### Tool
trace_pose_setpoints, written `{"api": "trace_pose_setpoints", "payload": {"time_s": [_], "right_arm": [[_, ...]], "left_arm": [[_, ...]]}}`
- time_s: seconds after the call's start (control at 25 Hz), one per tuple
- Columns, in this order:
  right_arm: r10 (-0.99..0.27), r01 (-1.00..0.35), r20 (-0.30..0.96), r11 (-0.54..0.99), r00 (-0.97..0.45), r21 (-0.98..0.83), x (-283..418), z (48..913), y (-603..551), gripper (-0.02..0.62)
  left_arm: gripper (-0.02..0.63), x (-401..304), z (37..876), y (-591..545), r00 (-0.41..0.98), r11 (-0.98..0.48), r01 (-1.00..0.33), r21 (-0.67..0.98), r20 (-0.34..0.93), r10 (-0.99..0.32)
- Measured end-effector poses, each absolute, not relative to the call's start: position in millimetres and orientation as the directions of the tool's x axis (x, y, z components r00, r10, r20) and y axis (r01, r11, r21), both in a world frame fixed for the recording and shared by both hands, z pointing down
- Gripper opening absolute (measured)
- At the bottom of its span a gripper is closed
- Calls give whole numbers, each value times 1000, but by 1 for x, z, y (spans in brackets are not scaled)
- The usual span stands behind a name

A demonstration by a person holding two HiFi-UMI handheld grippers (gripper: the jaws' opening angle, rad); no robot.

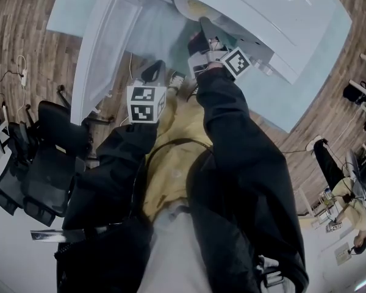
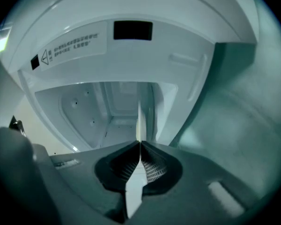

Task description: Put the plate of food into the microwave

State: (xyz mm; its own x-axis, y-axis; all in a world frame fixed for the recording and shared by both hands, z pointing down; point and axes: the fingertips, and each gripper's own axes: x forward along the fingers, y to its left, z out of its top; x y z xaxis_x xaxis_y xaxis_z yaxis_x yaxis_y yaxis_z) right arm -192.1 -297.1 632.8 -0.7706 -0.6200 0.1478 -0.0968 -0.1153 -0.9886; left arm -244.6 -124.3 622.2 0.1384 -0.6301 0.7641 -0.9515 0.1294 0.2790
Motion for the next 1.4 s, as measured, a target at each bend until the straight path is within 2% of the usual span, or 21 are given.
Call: {"api": "trace_pose_setpoints", "payload": {"time_s": [0.36, 0.52, 0.64, 0.88, 0.96, 1.04, 1.4], "right_arm": [[-650, -82, 145, -127, -746, -989, -189, 635, -299, 14], [-640, -99, 155, -122, -752, -988, -184, 633, -290, 51], [-614, -134, 159, -88, -773, -987, -176, 626, -275, 52], [-531, -243, 194, 22, -825, -970, -155, 596, -228, 49], [-534, -276, 193, 79, -823, -958, -149, 579, -222, 41], [-536, -309, 190, 140, -822, -941, -142, 560, -217, -2], [-564, -463, 189, 395, -804, -793, -109, 474, -210, -3]], "left_arm": [[-5, -242, 623, -117, 134, 131, -953, 275, 765, -630], [-5, -240, 619, -117, 138, 120, -954, 275, 758, -638], [-4, -235, 615, -122, 148, 107, -953, 283, 745, -651], [-3, -217, 594, -136, 174, 71, -951, 302, 709, -683], [-3, -213, 583, -144, 185, 46, -952, 303, 688, -701], [-4, -209, 571, -152, 193, 24, -953, 301, 669, -718], [-4, -166, 513, -180, 226, -72, -958, 276, 577, -785]]}}
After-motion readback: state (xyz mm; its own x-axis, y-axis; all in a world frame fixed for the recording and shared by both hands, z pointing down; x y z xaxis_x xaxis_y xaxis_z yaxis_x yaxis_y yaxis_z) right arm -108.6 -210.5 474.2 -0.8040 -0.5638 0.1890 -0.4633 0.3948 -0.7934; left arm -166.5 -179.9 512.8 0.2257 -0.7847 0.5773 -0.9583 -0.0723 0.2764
